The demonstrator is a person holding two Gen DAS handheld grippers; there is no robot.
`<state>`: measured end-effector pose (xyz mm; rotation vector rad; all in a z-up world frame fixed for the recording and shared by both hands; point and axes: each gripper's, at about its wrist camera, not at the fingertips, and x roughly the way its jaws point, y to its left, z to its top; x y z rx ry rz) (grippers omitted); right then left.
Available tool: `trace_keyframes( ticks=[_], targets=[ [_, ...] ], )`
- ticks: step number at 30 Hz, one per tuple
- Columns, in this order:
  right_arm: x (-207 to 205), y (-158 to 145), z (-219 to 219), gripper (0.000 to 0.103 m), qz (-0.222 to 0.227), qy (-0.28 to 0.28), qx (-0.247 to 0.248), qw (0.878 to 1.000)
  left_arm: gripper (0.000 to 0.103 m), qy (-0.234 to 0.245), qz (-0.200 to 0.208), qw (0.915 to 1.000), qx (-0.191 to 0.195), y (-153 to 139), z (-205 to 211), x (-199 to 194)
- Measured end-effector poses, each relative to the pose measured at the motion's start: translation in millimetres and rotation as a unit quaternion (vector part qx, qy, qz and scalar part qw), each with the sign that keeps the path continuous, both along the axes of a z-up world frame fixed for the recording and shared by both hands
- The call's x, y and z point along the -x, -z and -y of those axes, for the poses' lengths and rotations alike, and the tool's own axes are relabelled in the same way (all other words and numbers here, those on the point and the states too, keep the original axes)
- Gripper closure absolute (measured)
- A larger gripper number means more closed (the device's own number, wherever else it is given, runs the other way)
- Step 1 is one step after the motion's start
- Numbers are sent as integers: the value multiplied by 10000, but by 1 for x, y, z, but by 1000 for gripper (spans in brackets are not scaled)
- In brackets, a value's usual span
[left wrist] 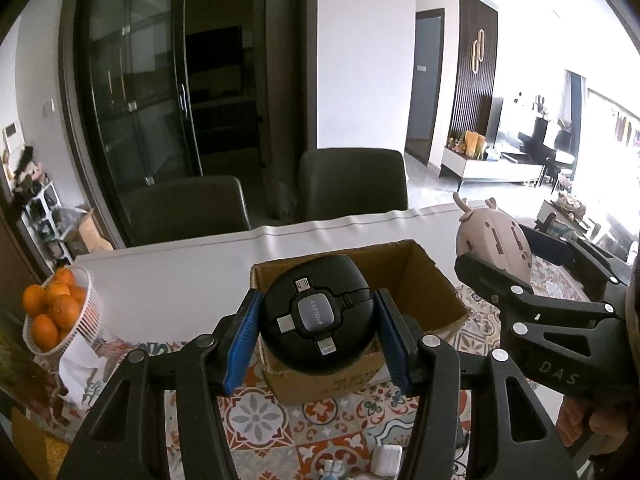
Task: Organize rigid objects
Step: 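Carry the black puck with the left tool while the right tool carries the pink gadget over the box, then open the left tool to drop the puck while the right tool releases the pink gadget into the box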
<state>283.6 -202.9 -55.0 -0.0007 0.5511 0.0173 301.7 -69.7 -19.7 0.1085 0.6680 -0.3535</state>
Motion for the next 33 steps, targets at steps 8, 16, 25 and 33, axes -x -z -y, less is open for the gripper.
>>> trace_keyframes(
  ticks=[8, 16, 25, 33],
  targets=[
    [-43, 12, 6, 28, -436, -115, 3, 9990, 48, 25, -445, 9989, -148, 12, 10, -37],
    [-90, 48, 20, 28, -1390, -273, -328, 9894, 48, -7, -1149, 9932, -211, 38, 20, -74],
    [-108, 76, 30, 28, -1918, -251, -340, 9805, 48, -61, -1625, 9858, -427, 62, 24, -89],
    [-109, 83, 30, 28, -2057, -265, -348, 9776, 36, -280, -1369, 9881, -648, 54, 22, -85]
  ],
)
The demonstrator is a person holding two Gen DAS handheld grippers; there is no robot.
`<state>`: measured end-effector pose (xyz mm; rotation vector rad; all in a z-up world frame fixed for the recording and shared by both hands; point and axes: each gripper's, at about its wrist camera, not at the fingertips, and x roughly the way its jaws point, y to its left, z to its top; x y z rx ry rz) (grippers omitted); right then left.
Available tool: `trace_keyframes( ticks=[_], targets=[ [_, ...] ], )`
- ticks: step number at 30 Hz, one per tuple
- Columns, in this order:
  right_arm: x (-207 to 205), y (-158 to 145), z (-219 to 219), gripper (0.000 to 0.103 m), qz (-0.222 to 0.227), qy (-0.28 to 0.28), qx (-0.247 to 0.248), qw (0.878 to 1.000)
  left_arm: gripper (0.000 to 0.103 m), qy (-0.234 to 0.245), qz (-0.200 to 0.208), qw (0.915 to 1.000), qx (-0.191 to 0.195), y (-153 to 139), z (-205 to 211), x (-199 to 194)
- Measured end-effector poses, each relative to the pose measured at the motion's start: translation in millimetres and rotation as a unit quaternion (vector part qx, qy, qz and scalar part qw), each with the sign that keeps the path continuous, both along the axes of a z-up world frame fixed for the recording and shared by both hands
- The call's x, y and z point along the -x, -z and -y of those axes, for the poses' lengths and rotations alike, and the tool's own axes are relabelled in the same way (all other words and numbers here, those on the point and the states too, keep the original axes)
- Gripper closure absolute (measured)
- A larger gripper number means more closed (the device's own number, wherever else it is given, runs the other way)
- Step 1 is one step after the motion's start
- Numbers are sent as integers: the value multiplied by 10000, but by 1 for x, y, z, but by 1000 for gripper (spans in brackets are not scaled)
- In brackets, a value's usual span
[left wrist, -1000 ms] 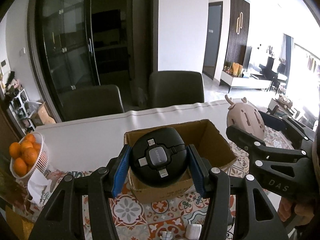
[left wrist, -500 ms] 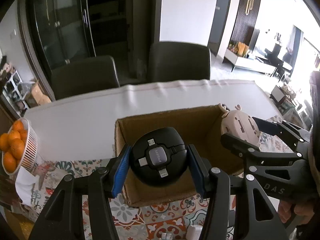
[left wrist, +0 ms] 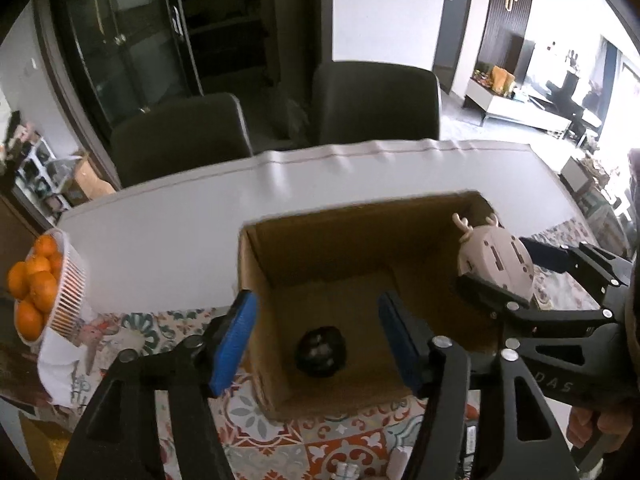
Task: Organize rigid objects
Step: 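Open the left tool to drop the puck while the right tool releases the pink gadget into the box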
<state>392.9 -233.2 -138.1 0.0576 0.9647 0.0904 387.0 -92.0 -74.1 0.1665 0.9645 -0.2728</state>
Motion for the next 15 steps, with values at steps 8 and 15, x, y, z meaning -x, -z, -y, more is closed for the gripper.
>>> trace_keyframes(
  ticks=[8, 15],
  targets=[
    [11, -6, -5, 24, 75, 107, 170, 9998, 25, -297, 326, 9988, -208, -10, -16, 15],
    [46, -34, -14, 24, 545, 382, 429, 9969, 22, -302, 540, 9980, -112, -23, -26, 42]
  ],
)
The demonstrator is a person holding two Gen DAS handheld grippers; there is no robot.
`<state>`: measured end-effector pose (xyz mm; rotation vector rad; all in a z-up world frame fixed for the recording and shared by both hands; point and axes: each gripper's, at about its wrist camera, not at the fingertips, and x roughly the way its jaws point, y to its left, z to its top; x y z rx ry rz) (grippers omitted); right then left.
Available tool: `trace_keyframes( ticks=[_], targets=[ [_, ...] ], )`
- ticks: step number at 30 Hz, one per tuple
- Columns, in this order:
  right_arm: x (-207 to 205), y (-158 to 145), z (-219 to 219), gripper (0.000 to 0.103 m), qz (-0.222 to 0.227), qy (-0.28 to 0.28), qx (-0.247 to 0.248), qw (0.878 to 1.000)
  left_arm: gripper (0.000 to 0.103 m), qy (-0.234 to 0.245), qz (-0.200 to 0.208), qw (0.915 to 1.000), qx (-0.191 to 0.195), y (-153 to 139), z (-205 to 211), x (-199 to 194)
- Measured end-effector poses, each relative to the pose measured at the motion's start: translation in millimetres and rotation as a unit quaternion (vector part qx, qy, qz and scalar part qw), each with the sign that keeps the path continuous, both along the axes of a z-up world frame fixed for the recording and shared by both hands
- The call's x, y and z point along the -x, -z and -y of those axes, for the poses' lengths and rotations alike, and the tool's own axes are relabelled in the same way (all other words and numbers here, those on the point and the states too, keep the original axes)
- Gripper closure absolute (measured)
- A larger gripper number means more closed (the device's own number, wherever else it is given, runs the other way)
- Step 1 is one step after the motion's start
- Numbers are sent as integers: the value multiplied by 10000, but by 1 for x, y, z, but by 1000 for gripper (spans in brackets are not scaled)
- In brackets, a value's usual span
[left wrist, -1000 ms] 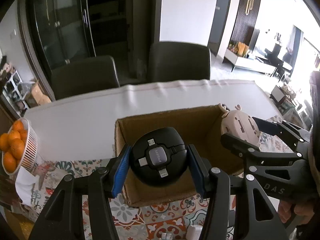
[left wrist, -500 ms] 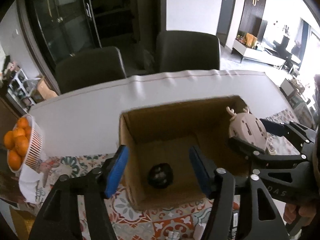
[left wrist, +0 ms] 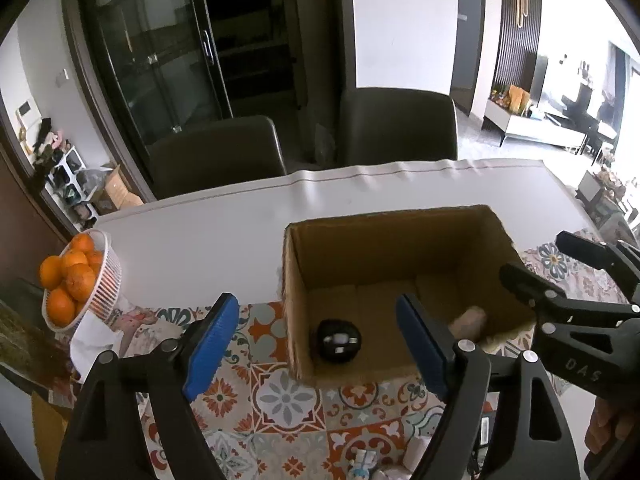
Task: Organize rigid objects
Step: 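Move both open tools back toward the remaining devices on the table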
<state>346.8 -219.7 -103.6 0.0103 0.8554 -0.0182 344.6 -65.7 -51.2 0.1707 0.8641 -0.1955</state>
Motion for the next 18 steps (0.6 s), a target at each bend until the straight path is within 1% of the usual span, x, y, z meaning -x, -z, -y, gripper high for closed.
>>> trace_keyframes(
  ticks=[5, 9, 11, 15, 18],
  targets=[
    [29, -17, -6, 24, 302, 132, 116, 9994, 20, -3, 286, 9996, -66, -13, -7, 27],
    [54, -26, -11, 24, 482, 99, 91, 9987, 19, 2, 434, 9990, -87, -20, -10, 47],
    [64, -27, -11, 24, 538, 74, 49, 9985, 16, -4, 519, 9986, -95, -21, -12, 59],
    [84, -26, -15, 24, 566, 30, -25, 9984, 16, 16, 643, 9978, -142, -20, -15, 81],
    [101, -23, -16, 24, 605, 104, -17, 9981, 16, 87, 704, 9974, -117, -17, -18, 97]
  ],
)
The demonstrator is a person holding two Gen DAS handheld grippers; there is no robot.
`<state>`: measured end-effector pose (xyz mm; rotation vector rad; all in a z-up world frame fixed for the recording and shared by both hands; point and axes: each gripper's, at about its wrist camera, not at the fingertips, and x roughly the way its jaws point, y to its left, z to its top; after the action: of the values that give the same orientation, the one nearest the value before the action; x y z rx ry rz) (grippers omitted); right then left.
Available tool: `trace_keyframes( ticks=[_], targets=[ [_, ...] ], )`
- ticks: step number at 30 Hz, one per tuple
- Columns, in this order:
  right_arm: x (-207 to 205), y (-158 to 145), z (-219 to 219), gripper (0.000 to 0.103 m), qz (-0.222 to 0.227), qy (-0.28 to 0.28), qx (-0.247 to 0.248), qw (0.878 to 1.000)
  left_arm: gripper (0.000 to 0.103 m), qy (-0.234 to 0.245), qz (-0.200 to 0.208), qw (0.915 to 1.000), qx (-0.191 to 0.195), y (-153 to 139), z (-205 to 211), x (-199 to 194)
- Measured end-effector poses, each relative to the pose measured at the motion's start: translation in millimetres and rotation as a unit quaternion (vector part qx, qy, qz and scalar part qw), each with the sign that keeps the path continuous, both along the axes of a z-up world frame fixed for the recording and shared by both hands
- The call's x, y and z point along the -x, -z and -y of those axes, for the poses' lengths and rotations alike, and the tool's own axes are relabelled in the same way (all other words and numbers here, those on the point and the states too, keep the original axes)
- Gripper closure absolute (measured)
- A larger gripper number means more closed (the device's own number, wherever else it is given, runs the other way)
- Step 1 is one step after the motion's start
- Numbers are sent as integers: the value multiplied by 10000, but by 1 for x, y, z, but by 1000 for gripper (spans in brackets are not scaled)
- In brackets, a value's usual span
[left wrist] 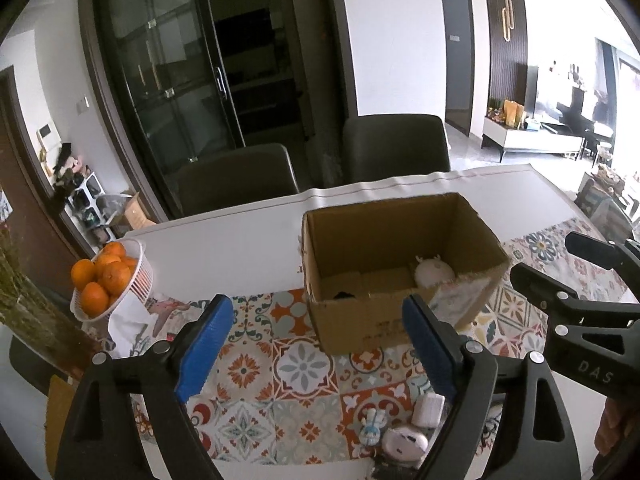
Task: Organize rigid objects
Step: 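Move both open tools back toward the remaining devices on the table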
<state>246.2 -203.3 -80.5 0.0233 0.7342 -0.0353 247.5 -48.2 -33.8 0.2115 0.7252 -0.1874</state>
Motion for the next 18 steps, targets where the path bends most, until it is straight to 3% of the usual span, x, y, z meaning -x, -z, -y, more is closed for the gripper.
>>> trace_keyframes(
  ticks=[18],
  targets=[
    [84, 42, -17, 24, -4, 313, 53, 9995, 16, 372, -154, 9992, 32, 49, -12, 71]
  ],
)
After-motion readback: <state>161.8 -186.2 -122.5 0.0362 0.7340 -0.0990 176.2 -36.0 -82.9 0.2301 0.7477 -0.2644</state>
